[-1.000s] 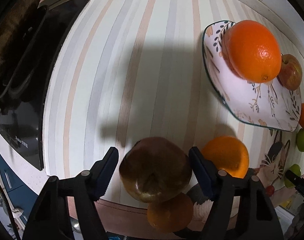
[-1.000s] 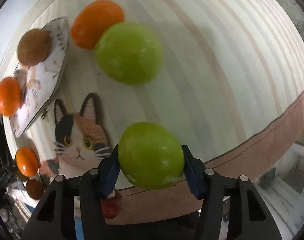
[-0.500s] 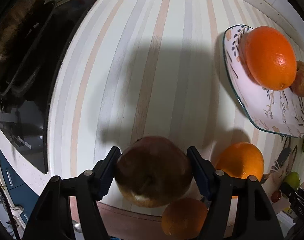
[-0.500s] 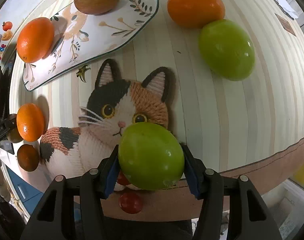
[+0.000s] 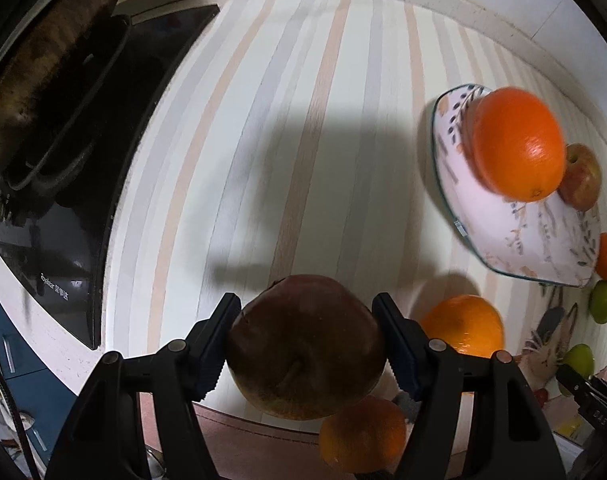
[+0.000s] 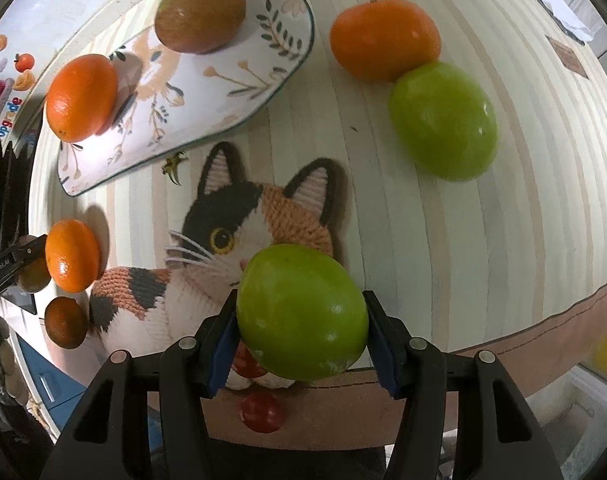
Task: Organize fruits
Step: 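Place the brown apple on the plate while the right tool places a green apple, then withdraw both tools from the plate and move toward the remaining fruit, then grasp an orange with the left tool while the right tool grasps a tangerine, then set the orange and tangerine on the plate and open both tools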
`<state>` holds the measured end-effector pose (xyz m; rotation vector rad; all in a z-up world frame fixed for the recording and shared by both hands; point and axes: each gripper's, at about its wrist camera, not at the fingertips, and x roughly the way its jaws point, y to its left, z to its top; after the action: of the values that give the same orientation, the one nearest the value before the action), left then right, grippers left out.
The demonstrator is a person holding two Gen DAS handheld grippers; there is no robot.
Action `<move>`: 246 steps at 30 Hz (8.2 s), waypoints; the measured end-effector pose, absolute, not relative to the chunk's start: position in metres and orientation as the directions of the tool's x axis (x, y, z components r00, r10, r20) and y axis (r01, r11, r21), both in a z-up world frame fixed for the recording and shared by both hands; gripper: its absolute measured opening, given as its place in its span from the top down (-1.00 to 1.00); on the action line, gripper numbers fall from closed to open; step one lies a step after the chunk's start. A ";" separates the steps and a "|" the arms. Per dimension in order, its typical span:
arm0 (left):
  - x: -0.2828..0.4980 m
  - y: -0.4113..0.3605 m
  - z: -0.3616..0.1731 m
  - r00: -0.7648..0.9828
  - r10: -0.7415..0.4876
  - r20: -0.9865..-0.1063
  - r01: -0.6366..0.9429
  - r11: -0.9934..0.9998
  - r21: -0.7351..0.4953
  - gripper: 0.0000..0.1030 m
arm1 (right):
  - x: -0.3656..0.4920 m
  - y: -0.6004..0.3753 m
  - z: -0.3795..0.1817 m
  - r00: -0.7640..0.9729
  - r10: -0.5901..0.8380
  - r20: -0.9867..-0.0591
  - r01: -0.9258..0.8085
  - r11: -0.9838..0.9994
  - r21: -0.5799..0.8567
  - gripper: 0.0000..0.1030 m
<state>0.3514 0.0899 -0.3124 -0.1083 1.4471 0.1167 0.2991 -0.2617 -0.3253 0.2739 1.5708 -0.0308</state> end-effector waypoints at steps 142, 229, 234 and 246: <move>0.360 -0.002 -0.346 -0.064 -0.027 -0.998 -0.148 0.989 -0.017 -0.57 | 0.417 -0.346 -0.329 0.154 0.270 -0.950 0.374 0.874 0.309 -0.24; 0.319 0.000 -0.170 0.311 -0.014 -0.950 -0.024 0.999 -0.022 -0.65 | 0.328 -0.201 -0.176 0.309 0.153 -0.939 0.014 0.986 0.165 -0.80; 0.306 0.003 -0.156 0.343 -0.013 -0.939 -0.043 0.999 -0.030 -0.65 | 0.314 -0.198 -0.156 0.326 0.159 -0.932 0.000 0.986 0.168 -0.80; 0.310 0.008 -0.179 0.305 -0.006 -0.952 -0.139 0.989 -0.050 -0.74 | 0.311 -0.232 -0.165 0.327 0.213 -0.921 0.108 0.960 0.260 -0.80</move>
<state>0.3098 0.0082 -0.1786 -0.1315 1.2588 0.0886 0.3114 -0.2325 -0.1646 0.2966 1.2412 0.0699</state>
